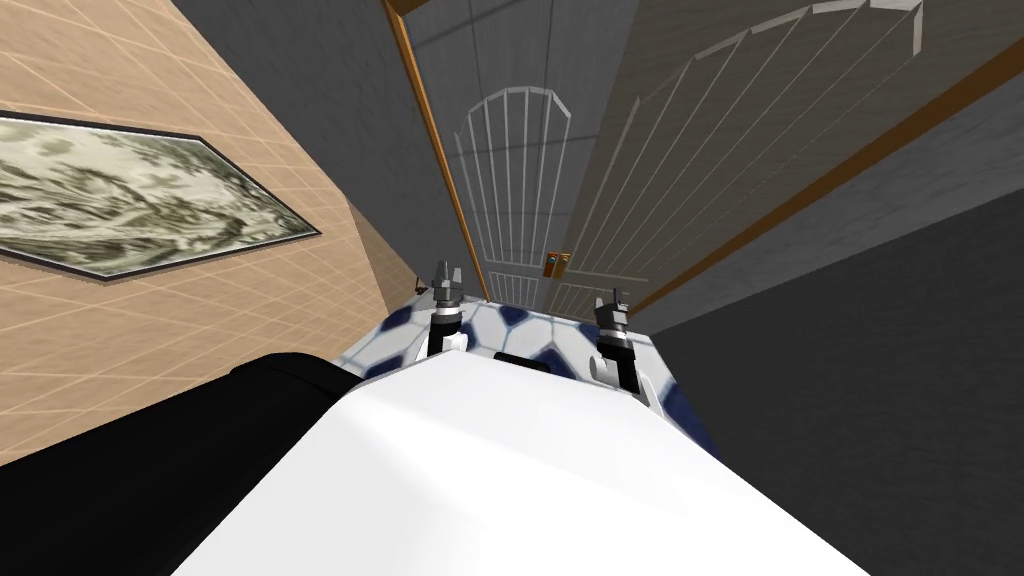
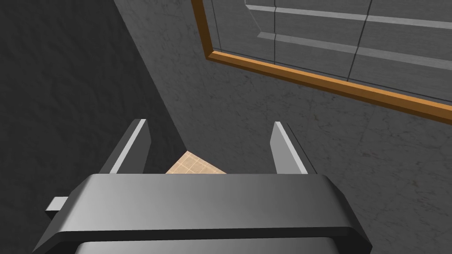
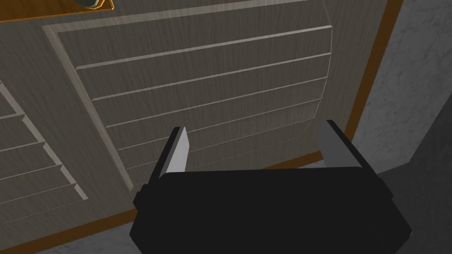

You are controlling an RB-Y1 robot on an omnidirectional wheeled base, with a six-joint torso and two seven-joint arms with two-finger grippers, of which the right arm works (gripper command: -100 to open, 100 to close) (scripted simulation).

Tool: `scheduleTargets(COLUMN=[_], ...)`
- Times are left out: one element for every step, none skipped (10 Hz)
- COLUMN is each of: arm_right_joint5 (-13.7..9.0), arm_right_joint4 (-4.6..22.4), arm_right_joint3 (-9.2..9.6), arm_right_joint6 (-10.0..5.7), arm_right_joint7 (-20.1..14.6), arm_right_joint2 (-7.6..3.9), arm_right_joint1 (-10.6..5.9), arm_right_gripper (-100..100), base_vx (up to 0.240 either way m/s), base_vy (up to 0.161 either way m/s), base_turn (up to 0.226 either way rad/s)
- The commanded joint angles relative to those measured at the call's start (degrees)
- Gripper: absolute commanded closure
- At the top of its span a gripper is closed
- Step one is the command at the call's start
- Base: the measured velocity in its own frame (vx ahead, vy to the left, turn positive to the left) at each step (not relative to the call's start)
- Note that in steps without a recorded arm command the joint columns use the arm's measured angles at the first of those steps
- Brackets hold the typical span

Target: Pull the door open

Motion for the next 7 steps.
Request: scheduleTargets(arm_right_joint5=[0.7,1.0,1.3,1.6,1.9,2.2,2.8], arm_right_joint4=[1.9,2.7,3.5,4.3,5.1,5.9,7.5], arm_right_joint3=[0.01,-0.06,-0.13,-0.20,-0.27,-0.34,-0.47], arm_right_joint6=[-0.21,-0.11,-0.02,0.08,0.17,0.27,0.45], arm_right_joint7=[-0.5,-0.8,-1.2,-1.5,-1.8,-2.1,-2.8], arm_right_joint2=[0.11,0.03,-0.05,-0.13,-0.20,-0.27,-0.41], arm_right_joint1=[-0.34,-0.55,-0.76,-0.97,-1.18,-1.38,-1.79], arm_right_gripper=[-100,-100,-100,-100,-100,-100,-100], base_vx=[0.093,0.087,0.082,0.095,0.095,0.084,0.145], base_vy=[0.037,0.015,0.013,0.022,0.027,0.034,0.042], base_turn=[-0.004,-0.006,-0.004,-0.007,-0.006,-0.004,-0.010])
